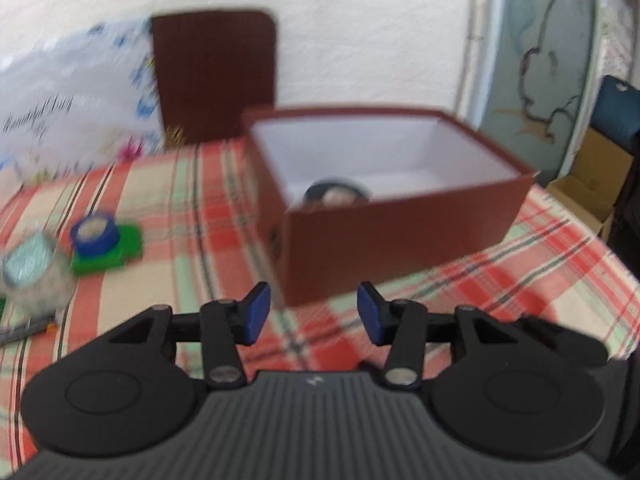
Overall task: Organize objects
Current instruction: 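Withdraw the right tool from the box back over the table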
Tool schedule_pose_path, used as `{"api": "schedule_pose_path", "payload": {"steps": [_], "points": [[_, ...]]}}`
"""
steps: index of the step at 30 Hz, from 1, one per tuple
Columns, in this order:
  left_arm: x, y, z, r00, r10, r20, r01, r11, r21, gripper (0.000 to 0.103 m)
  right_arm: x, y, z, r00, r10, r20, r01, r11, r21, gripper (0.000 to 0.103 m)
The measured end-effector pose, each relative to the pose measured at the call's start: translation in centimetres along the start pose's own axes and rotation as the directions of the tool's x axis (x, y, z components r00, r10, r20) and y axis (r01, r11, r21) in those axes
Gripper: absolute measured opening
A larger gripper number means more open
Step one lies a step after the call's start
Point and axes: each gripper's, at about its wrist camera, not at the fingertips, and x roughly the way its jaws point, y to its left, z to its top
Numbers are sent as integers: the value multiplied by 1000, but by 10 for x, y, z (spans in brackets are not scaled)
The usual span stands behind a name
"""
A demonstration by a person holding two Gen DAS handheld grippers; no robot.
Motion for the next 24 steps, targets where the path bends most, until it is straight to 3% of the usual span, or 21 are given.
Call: {"api": "schedule_pose_path", "payload": {"steps": [4, 6, 12, 15, 21, 24], "points": [[25, 29, -22, 984, 98, -148, -108, 992, -60, 50, 9, -17, -2, 999, 17, -29, -14, 993, 120, 64], [30, 40, -27, 977, 94, -193, -116, 988, -106, 50, 5, -21, -2, 1000, -7, -21, 10, 987, 158, 62], [14, 21, -10, 989, 56, -136, -64, 997, -53, 51, -46, -40, 22, 988, -116, 98, 89, 965, 248, 64], [6, 7, -2, 993, 10, -119, -16, 998, -54, 52, -72, -43, 29, 974, -165, 154, 122, 959, 256, 71], [0, -12, -2, 993, -11, -114, 10, 1000, -5, 56, -78, -47, 21, 963, -236, 132, 196, 944, 264, 72], [-4, -11, 0, 995, -4, -103, 4, 1000, 2, 58, -89, -41, 27, 949, -240, 203, 188, 951, 244, 72]]}}
